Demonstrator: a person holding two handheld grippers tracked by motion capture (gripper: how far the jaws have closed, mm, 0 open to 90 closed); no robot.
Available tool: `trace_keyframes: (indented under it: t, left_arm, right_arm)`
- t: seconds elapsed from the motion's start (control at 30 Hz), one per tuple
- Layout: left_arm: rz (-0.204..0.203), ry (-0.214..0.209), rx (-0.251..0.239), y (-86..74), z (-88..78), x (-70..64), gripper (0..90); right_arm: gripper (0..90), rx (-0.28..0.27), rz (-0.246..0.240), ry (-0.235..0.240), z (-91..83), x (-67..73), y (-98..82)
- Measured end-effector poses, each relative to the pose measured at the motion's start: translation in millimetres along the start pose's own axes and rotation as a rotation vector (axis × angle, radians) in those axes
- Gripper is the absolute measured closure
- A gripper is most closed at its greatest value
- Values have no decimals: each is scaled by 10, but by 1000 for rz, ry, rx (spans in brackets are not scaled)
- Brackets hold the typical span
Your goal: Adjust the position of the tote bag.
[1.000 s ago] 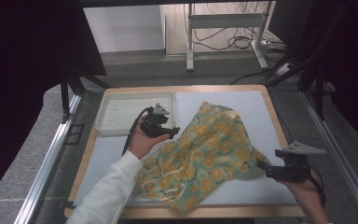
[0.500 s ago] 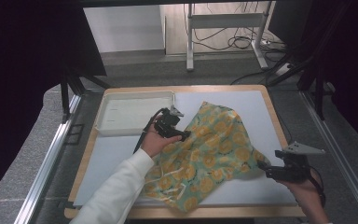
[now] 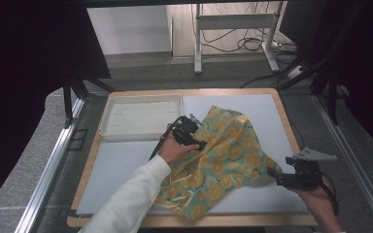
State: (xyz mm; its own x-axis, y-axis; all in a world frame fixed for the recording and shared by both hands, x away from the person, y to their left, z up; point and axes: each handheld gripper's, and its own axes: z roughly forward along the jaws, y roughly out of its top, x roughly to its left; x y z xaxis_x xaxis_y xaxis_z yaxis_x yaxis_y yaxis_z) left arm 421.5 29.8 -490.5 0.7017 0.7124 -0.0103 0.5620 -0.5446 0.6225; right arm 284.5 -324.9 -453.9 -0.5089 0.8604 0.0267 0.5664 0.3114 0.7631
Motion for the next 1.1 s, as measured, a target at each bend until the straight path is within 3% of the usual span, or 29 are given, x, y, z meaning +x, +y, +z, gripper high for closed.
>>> trace_keyframes:
  t: [0.17, 0.33, 0.4, 0.43, 0.53, 0.57, 0.6, 0.63, 0.67, 0.7, 0.83, 1.1]
  left_arm:
    - [-48, -23, 17, 19, 137, 55, 200]
    - [-33, -25, 28, 52, 249, 39, 219]
    - [-22, -23, 25, 62, 276, 31, 276]
    - [-9, -19, 28, 67, 285, 28, 350]
    - [6, 2, 35, 72, 327, 15, 415]
    - [3, -3, 35, 70, 340, 16, 524]
    - [5, -2, 39, 69, 352, 17, 524]
    - [11, 0, 40, 67, 360, 16, 653]
    - [18, -1, 38, 67, 363, 17, 653]
    - [24, -1, 35, 68, 360, 17, 775]
    - [37, -9, 19, 73, 313, 28, 877]
    - [8, -36, -50, 81, 67, 91, 895]
  right_arm:
    - [182, 6, -4, 5, 17, 12, -1]
    - [182, 12, -3, 4, 25, 1, -11]
    - [181, 11, -4, 3, 24, 0, -13]
    - [182, 9, -4, 0, 21, -1, -13]
    - [182, 8, -4, -3, 20, -4, -12]
    - [182, 6, -3, -5, 22, -4, -14]
    - [182, 6, -3, -5, 22, -4, -14]
    - [182, 6, -4, -7, 22, -3, -14]
    - [182, 6, -4, -7, 22, -3, -14]
    - [182, 5, -6, -7, 19, -4, -13]
    - [182, 3, -5, -9, 17, -6, -14]
    - [182, 5, -4, -8, 12, -6, -13]
